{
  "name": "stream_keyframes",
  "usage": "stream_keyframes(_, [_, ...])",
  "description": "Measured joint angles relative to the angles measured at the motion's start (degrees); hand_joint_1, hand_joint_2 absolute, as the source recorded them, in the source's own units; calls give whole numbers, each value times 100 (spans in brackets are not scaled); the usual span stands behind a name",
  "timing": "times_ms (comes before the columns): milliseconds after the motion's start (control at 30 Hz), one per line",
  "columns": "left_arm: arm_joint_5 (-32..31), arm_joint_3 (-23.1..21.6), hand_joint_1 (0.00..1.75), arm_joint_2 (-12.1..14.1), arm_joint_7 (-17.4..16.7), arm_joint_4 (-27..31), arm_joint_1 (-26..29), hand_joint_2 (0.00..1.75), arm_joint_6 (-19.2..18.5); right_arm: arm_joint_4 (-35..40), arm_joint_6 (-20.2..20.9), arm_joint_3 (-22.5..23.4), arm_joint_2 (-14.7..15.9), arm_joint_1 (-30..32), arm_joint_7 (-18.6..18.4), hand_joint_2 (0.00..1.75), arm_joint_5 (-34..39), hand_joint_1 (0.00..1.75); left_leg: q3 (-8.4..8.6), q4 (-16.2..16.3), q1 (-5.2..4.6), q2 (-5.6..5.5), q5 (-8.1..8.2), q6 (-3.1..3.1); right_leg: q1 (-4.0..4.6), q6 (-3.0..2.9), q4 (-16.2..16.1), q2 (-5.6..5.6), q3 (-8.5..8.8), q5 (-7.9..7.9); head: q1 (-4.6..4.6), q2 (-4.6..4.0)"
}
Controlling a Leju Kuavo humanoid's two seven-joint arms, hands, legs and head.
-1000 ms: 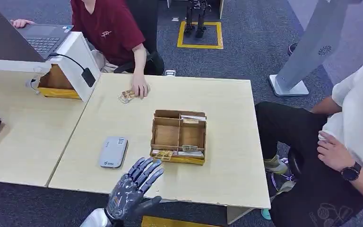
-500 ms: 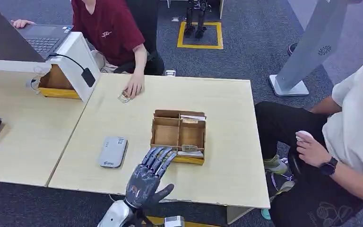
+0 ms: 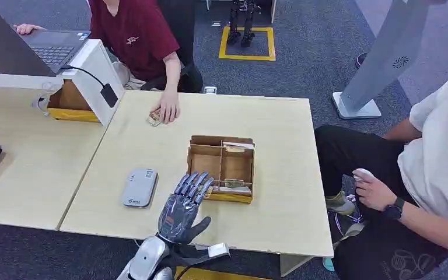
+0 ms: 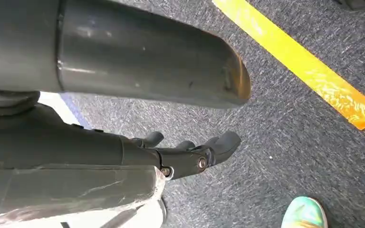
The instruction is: Pass the card to the sensor for recognition and then transmit it.
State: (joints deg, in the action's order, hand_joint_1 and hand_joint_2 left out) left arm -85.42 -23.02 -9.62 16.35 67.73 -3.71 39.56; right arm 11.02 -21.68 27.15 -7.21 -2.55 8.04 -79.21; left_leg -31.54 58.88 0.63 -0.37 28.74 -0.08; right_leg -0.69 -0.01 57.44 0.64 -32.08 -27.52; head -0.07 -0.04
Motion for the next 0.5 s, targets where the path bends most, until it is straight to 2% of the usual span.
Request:
stream_keyframes(267, [-30,68,0,17,-159,-269,-95,175,0,0,11,-31,0,-12,-9,0,-17,0,-1,0,0,-1,0,0,0,0,0,-1,0,0,-2,0])
stream_keyframes(500, [24,212,0,-26,-65,-352,-167,175,2,0,18,-70,0,-23,-33,0,-20,0,-1,0,0,-2,0,0,0,0,0,-1,0,0,0,0])
